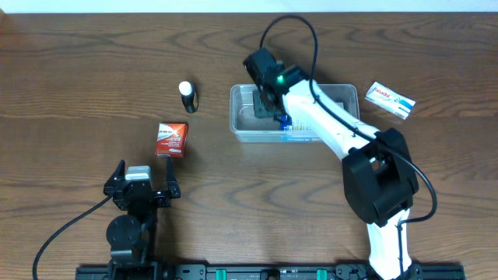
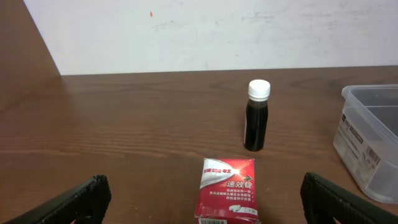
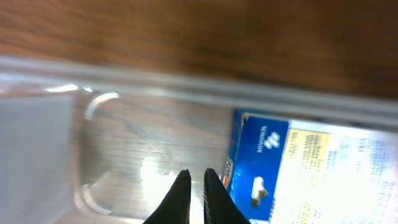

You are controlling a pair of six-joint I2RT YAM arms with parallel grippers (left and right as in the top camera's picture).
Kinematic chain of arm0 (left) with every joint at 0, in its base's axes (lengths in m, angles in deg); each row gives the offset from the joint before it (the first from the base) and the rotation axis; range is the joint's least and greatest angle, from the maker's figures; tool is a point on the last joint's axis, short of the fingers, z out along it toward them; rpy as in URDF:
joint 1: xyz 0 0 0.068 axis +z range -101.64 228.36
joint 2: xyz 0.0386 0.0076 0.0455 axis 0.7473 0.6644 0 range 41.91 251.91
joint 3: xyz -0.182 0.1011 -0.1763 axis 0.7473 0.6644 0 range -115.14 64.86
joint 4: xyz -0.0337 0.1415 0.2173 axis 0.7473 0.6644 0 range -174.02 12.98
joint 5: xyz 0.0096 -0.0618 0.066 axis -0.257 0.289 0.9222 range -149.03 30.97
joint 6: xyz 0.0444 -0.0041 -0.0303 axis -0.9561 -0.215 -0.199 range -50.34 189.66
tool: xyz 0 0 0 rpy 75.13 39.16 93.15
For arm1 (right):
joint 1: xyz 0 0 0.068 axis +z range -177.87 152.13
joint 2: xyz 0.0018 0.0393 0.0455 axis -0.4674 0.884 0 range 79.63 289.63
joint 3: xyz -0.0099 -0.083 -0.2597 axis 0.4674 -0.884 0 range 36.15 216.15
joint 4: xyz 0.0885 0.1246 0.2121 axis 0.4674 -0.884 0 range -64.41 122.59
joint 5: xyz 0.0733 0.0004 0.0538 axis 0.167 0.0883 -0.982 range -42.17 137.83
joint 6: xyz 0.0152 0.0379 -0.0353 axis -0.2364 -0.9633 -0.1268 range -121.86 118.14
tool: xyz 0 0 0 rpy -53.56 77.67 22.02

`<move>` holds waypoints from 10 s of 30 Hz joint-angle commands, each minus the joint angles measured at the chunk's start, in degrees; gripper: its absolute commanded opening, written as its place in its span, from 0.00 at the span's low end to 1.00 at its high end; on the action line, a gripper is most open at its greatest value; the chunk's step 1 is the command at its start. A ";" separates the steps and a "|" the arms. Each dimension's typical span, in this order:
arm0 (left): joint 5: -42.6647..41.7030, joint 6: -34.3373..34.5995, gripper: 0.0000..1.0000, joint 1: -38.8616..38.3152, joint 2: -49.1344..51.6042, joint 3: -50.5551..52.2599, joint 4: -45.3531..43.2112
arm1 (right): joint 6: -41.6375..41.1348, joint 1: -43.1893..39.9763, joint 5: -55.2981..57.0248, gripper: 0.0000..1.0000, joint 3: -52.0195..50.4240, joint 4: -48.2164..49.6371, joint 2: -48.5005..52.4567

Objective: Pack container

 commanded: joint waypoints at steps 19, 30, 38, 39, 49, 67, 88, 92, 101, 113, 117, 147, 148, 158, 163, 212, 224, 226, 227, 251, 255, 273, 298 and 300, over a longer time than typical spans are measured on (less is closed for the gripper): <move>-0.33 -0.57 0.98 -0.13 -0.37 1.75 0.79 | 8.61 -31.08 -6.14 0.01 10.27 -30.99 -11.19; -0.33 -0.57 0.98 -0.13 -0.37 1.75 0.79 | 14.97 -33.07 -14.23 0.01 -5.27 -19.69 -11.15; -0.33 -0.57 0.98 -0.13 -0.37 1.75 0.79 | 16.46 -32.83 -14.25 0.01 -8.66 -16.65 -11.15; -0.33 -0.57 0.98 -0.13 -0.37 1.75 0.79 | 16.48 -32.83 -14.25 0.01 -8.85 -16.50 -11.15; -0.33 -0.57 0.98 -0.13 -0.37 1.75 0.79 | 20.59 -32.76 -14.49 0.01 -12.92 -11.93 -11.15; -0.33 -0.57 0.98 -0.13 -0.37 1.75 0.76 | 29.88 -31.01 -18.51 0.01 -13.07 -9.66 -11.15; -0.33 -0.57 0.98 -0.13 -0.37 1.75 0.76 | 26.34 -36.57 -8.35 0.01 -13.05 -3.52 -11.15; -0.33 -0.57 0.98 -0.13 -0.37 1.75 0.79 | 23.63 -39.32 -6.86 0.01 -13.07 -1.38 -11.15; -0.33 -0.57 0.98 -0.13 -0.37 1.75 0.79 | 24.44 -45.48 -5.51 0.32 -13.07 2.12 -11.15; -0.33 -0.57 0.98 -0.13 -0.37 1.75 0.79 | 25.79 -50.80 -6.25 0.01 -13.09 9.01 -10.56; -0.33 -0.57 0.98 -0.13 -0.37 1.75 0.79 | 24.70 -51.56 -6.23 0.01 -13.09 11.04 -10.38; -0.33 -0.57 0.98 -0.13 -0.37 1.75 0.79 | 22.58 -51.87 -10.10 0.01 -13.09 17.62 0.31; -0.33 -0.57 0.98 -0.13 -0.37 1.75 0.79 | 22.58 -51.87 -10.99 0.01 -13.09 17.77 0.48; -0.33 -0.57 0.98 -0.13 -0.37 1.75 0.76 | 22.56 -51.87 -12.31 0.01 -13.09 14.82 0.55; -0.33 -0.57 0.98 -0.13 -0.37 1.75 0.79 | 22.14 -51.87 -14.14 0.01 -13.07 12.55 0.55; -0.33 -0.57 0.98 -0.13 -0.37 1.75 0.76 | 22.21 -52.41 -19.41 0.01 -13.07 4.22 0.55; -0.33 -0.57 0.98 -0.13 -0.37 1.75 0.79 | 23.71 -52.50 -10.51 0.01 -7.52 -0.52 -0.83; -0.33 -0.57 0.98 -0.13 -0.37 1.75 0.79 | 23.74 -52.48 -13.05 0.02 -4.76 -2.71 -1.90; -0.33 -0.57 0.98 -0.13 -0.37 1.75 0.79 | 23.78 -52.43 -14.08 0.02 -3.41 -3.74 -2.45; -0.33 -0.57 0.98 -0.13 -0.37 1.75 0.79 | 37.83 -42.73 -13.35 0.76 0.04 -7.98 -3.85; -0.33 -0.57 0.98 -0.13 -0.37 1.75 0.79 | 36.39 -41.55 -4.83 0.84 -2.54 -5.84 -3.85; -0.33 -0.57 0.98 -0.13 -0.37 1.75 0.79 | 32.81 -41.99 -6.71 0.89 -15.56 7.37 -3.48; -0.33 -0.57 0.98 -0.13 -0.37 1.75 0.79 | 32.65 -42.64 -6.71 0.59 -16.68 10.21 0.55; -0.33 -0.57 0.98 -0.13 -0.37 1.75 0.76 | 32.65 -42.64 -6.69 0.58 -16.68 9.90 0.55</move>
